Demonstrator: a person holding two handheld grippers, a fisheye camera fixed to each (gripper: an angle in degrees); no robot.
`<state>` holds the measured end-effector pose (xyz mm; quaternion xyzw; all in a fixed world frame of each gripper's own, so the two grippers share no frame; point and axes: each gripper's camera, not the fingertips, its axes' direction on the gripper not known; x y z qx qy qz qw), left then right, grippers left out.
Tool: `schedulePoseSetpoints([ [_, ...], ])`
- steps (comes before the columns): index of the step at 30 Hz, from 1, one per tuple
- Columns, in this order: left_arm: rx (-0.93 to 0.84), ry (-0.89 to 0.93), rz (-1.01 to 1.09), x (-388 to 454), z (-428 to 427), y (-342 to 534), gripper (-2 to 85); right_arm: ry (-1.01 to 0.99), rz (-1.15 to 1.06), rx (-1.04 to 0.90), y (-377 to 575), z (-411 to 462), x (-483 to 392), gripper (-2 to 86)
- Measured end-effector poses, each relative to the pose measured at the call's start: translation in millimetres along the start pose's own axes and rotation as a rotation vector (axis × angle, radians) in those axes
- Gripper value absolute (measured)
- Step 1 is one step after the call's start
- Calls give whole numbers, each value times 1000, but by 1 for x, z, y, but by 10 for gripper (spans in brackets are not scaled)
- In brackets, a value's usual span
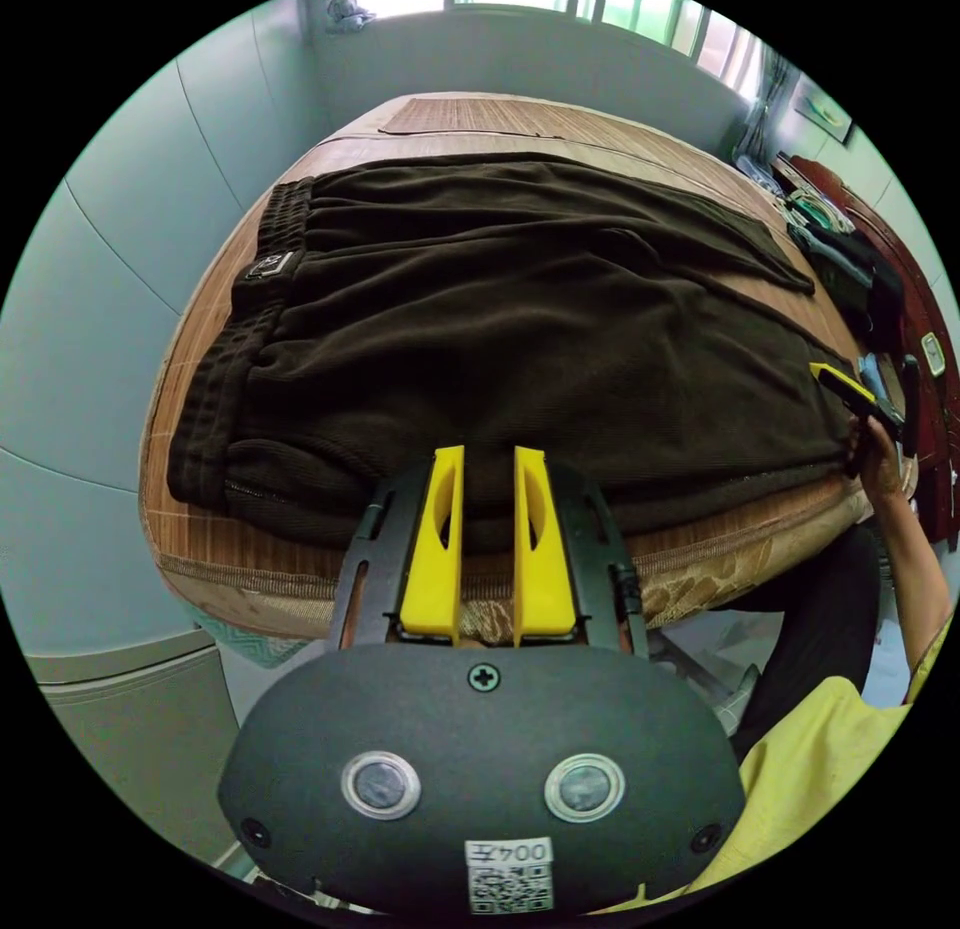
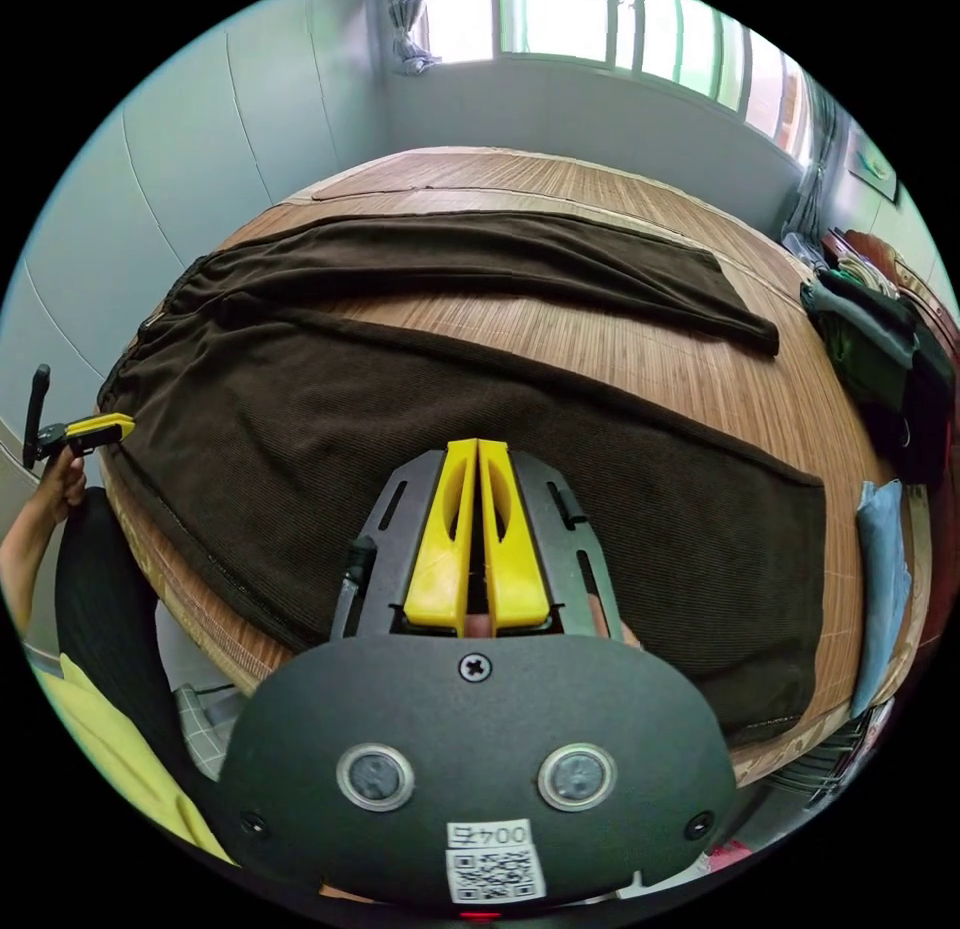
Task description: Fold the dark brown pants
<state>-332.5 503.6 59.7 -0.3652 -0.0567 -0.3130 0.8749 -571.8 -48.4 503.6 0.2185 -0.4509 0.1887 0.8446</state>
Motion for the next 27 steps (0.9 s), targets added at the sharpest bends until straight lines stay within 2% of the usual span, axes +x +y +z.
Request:
schedulePoseSetpoints([
  [7, 4, 66, -17, -5, 5, 9, 71, 68, -33, -66, -13, -12, -21, -3],
  [10, 67, 220, 2, 0, -3, 19, 67, -68, -84, -91, -15, -40, -31, 10],
  [14, 125, 275, 139, 34, -5, 39, 57, -302, -128, -81, 14, -81, -55, 63],
  [19, 106, 202, 283, 70, 9, 50, 69, -261, -193, -153, 33, -88, -91, 123],
  [24, 131, 151, 294, 76, 12, 50, 82, -185, -231, -167, 34, -96, -102, 109],
  [27, 78, 143, 308, 78, 22, 45, 69, -170, -267, -200, 33, -96, -106, 79],
])
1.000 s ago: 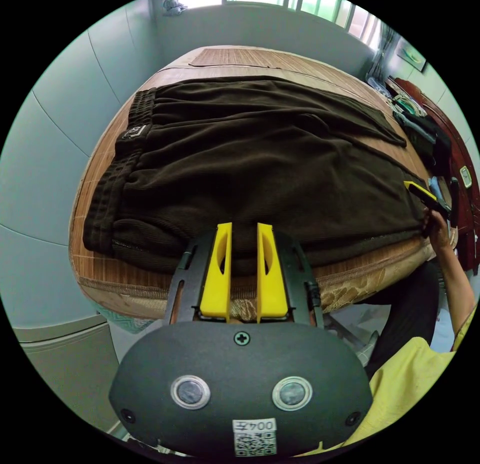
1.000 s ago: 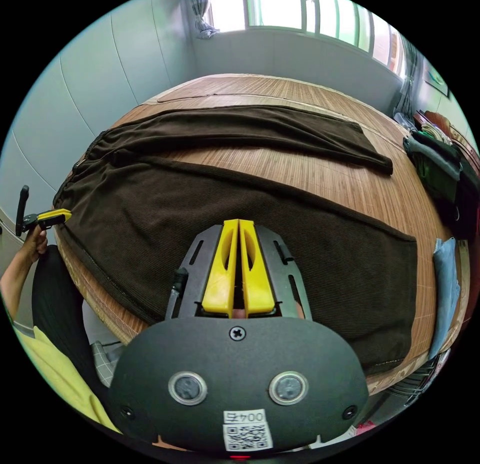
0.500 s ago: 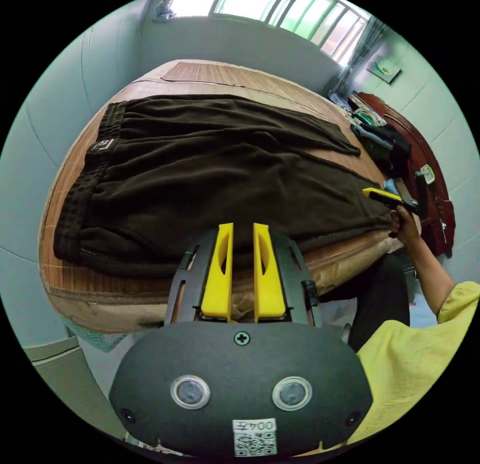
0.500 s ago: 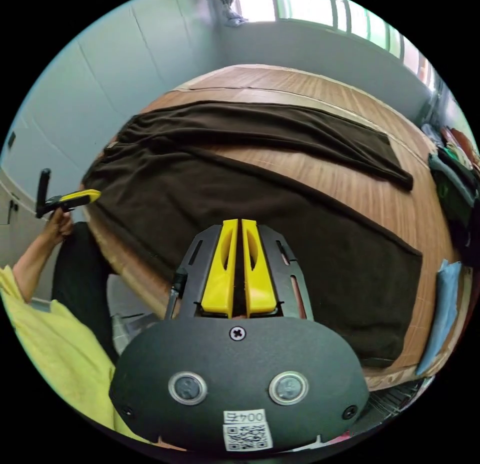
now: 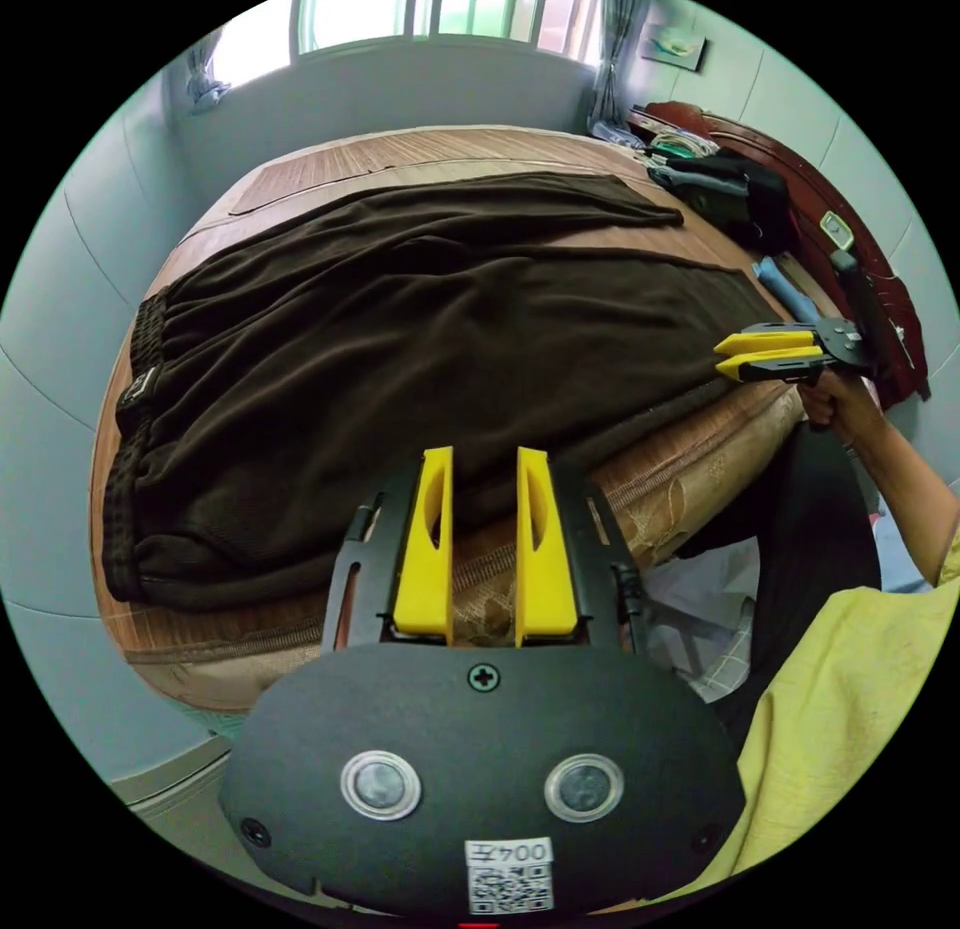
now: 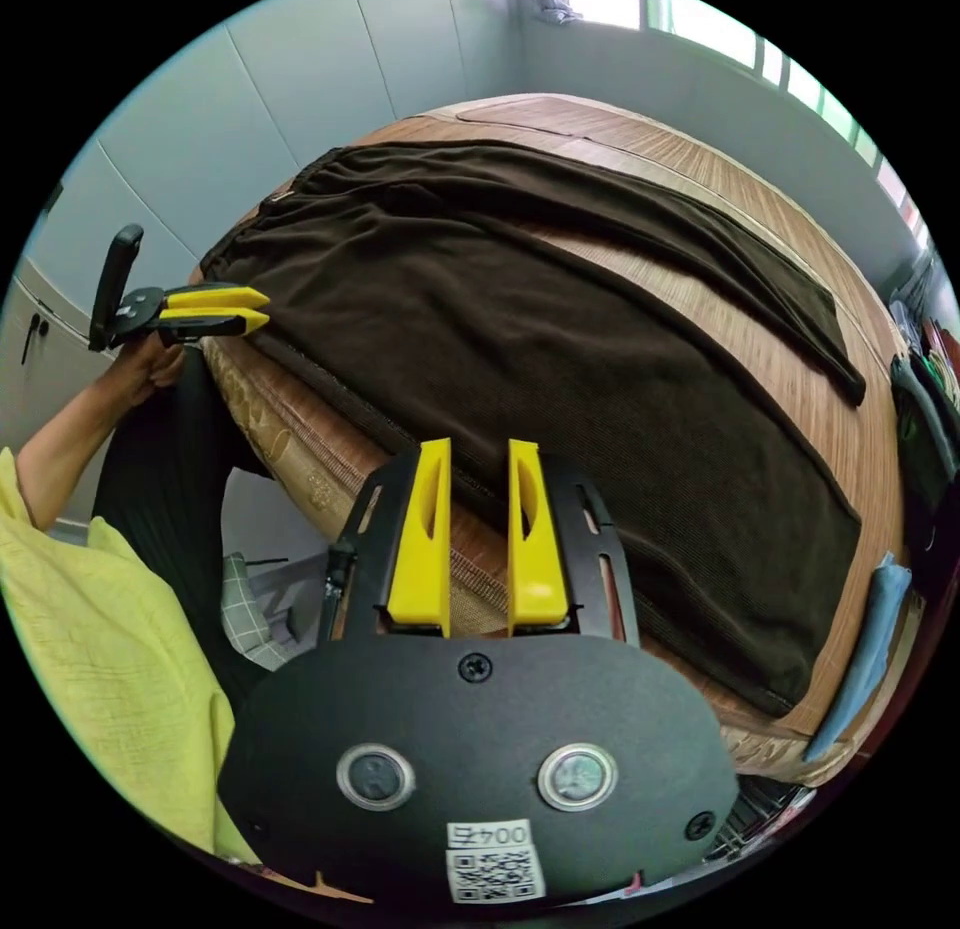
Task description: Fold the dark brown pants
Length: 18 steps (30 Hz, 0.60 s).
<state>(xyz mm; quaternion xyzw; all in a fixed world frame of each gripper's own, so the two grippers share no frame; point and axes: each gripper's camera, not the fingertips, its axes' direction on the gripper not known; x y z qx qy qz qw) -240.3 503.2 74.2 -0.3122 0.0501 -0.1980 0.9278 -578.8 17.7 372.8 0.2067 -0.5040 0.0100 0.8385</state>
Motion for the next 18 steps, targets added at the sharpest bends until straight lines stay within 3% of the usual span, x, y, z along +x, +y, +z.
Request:
schedulePoseSetpoints([
  [4, -46, 7, 25, 4, 5, -4, 21, 26, -47, 1, -1, -16, -8, 14],
  [9, -24, -13, 82, 11, -7, 6, 14, 105, -57, 18, 19, -46, -14, -1],
  [14, -52, 80, -10, 0, 5, 10, 27, -40, 81, 38, 37, -60, 19, 59],
  [18, 31, 76, -16, 1, -14, 5, 48, -17, 169, 134, 50, -94, 49, 104],
])
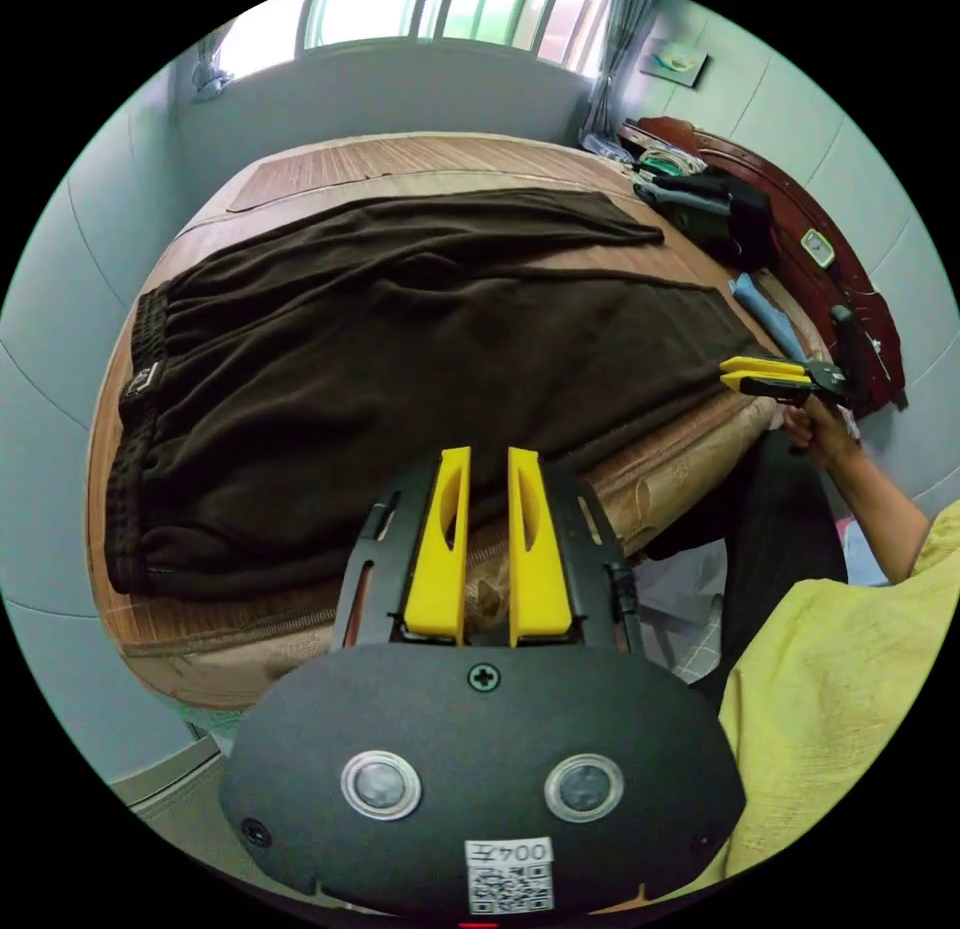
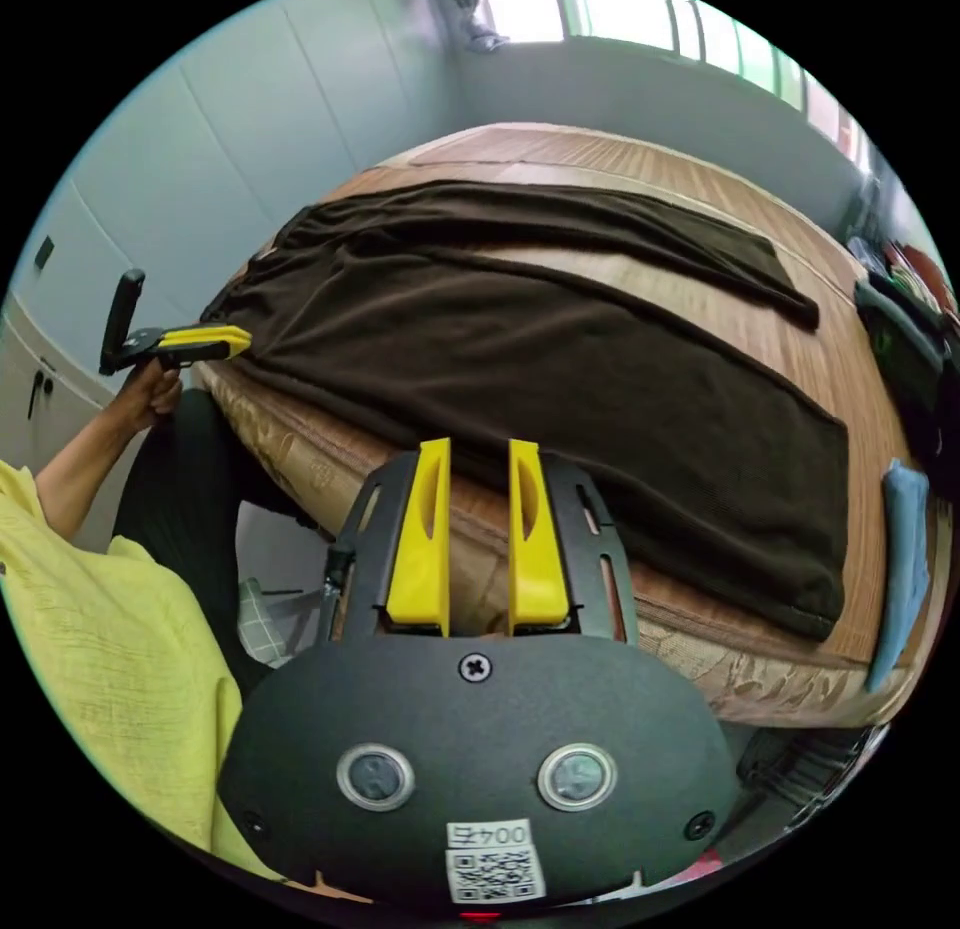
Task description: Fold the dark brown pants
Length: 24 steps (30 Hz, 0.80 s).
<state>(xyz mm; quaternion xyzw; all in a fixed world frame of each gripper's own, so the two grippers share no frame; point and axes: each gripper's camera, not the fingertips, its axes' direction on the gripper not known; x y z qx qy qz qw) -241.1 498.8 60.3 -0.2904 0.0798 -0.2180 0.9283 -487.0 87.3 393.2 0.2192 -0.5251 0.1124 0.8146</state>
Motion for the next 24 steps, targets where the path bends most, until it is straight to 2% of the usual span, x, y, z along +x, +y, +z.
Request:
schedulePoseSetpoints([
  [3, 45, -23, 3, 5, 0, -13, 64, 35, 109, 59, 2, -18, 36, 123],
  [6, -47, -43, 0, 8, 30, -27, 69, 67, 154, -34, 3, -8, 62, 133],
  [7, -117, -58, -5, 9, 45, -28, 65, 43, 155, -13, 7, -13, 68, 132],
  [8, -49, -92, -12, 12, 44, -25, 61, 33, 179, -9, 11, -24, 77, 126],
  [10, -41, -120, -15, 15, 45, -24, 57, 41, 206, 48, 20, -51, 94, 121],
  [14, -29, -159, -20, 20, 47, -25, 53, 112, 426, 172, 69, -116, 187, 106],
  [19, -37, -104, -67, 12, 47, -28, 49, 137, 645, 177, 122, -146, 283, 109],
  [24, -64, -106, -64, 11, 47, -36, 45, 109, 642, 174, 122, -147, 314, 106],
])
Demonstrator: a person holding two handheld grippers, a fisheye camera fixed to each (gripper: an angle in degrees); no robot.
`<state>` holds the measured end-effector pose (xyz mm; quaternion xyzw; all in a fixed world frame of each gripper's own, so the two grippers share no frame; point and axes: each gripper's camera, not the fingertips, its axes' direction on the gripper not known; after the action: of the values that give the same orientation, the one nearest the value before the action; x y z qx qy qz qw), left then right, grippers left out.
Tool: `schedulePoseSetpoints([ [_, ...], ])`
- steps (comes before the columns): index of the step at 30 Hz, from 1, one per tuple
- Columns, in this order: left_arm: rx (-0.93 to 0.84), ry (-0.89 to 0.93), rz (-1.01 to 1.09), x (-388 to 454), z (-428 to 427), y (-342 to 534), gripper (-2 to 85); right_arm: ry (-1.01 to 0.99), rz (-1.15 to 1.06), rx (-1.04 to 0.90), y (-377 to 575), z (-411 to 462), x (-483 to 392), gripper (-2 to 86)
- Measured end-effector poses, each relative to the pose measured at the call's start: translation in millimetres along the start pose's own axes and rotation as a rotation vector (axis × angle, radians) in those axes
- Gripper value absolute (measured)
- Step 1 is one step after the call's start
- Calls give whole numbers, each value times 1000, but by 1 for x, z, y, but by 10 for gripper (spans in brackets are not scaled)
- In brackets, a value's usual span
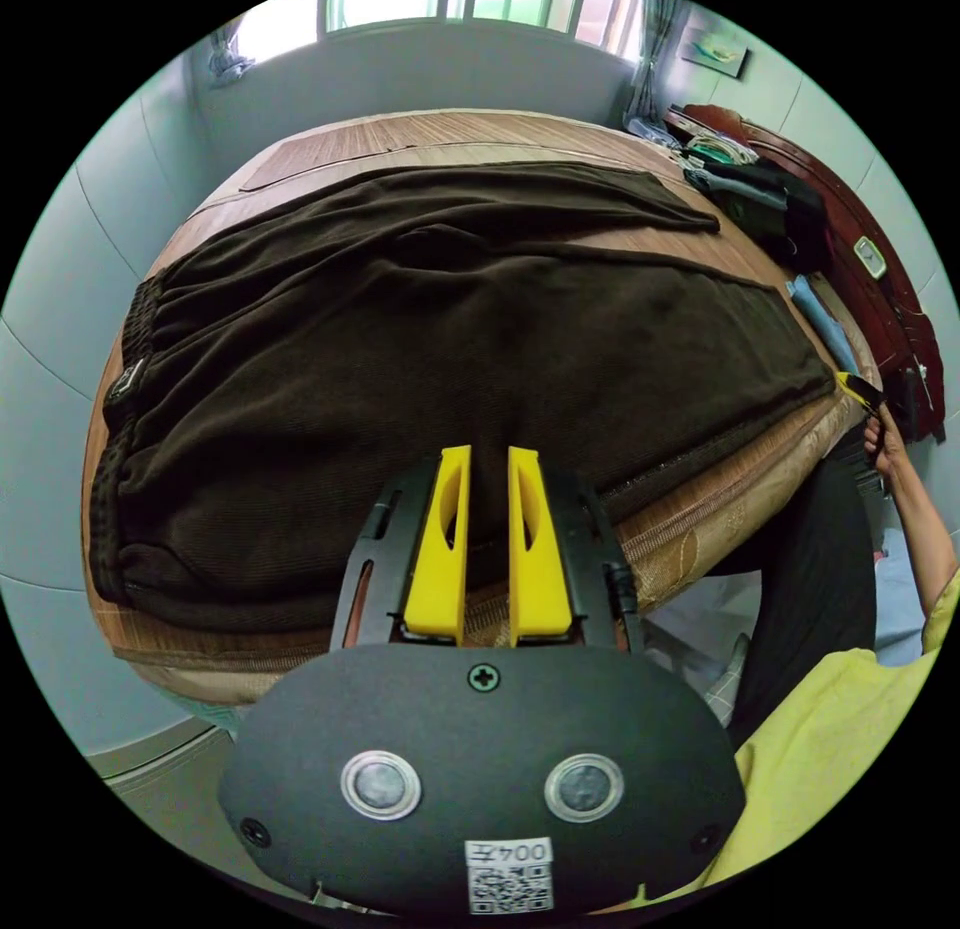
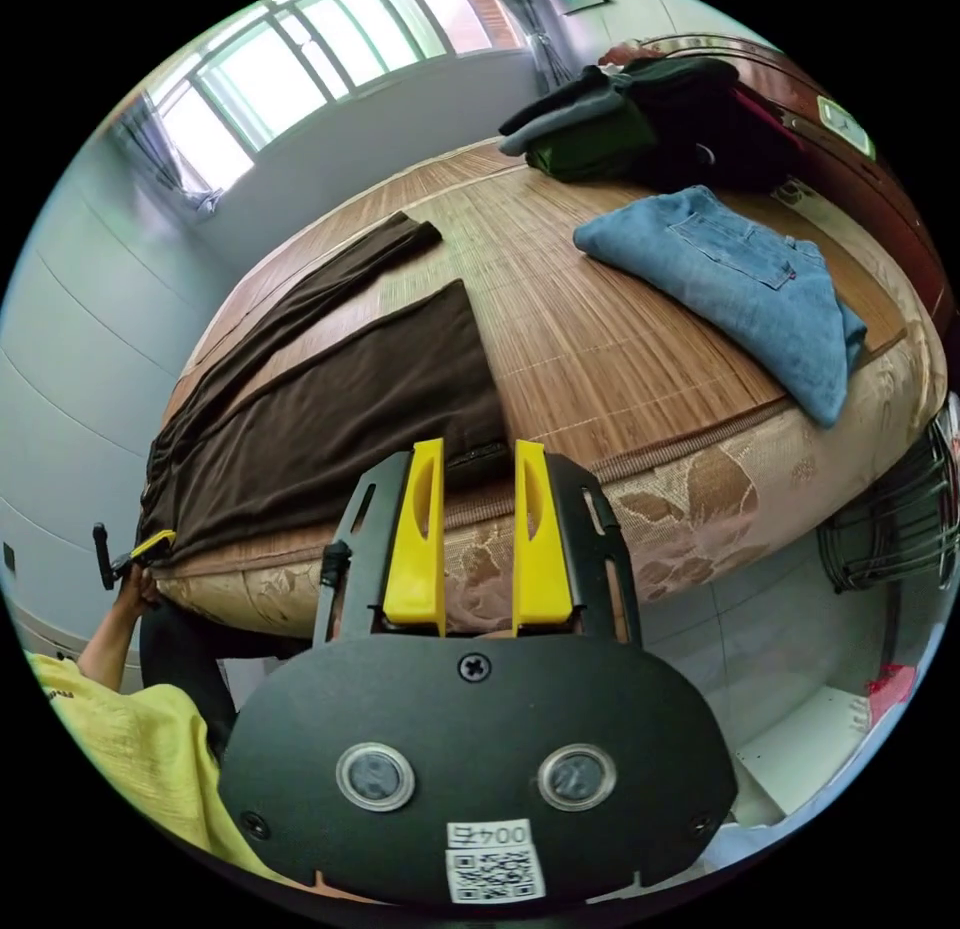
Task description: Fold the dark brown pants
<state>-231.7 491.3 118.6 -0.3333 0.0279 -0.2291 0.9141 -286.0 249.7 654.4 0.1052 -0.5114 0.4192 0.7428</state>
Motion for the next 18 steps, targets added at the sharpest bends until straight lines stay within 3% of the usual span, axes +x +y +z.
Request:
schedulePoseSetpoints([
  [8, -15, 9, -1, -5, -4, -9, 44, 195, -158, -130, -12, 13, -14, 39],
  [13, -13, 18, -4, -10, -7, -12, 44, 164, -121, -122, -6, 6, -1, 48],
  [18, -15, 25, -1, -14, -12, -16, 44, 107, -187, -2, 7, -20, -45, 83],
])
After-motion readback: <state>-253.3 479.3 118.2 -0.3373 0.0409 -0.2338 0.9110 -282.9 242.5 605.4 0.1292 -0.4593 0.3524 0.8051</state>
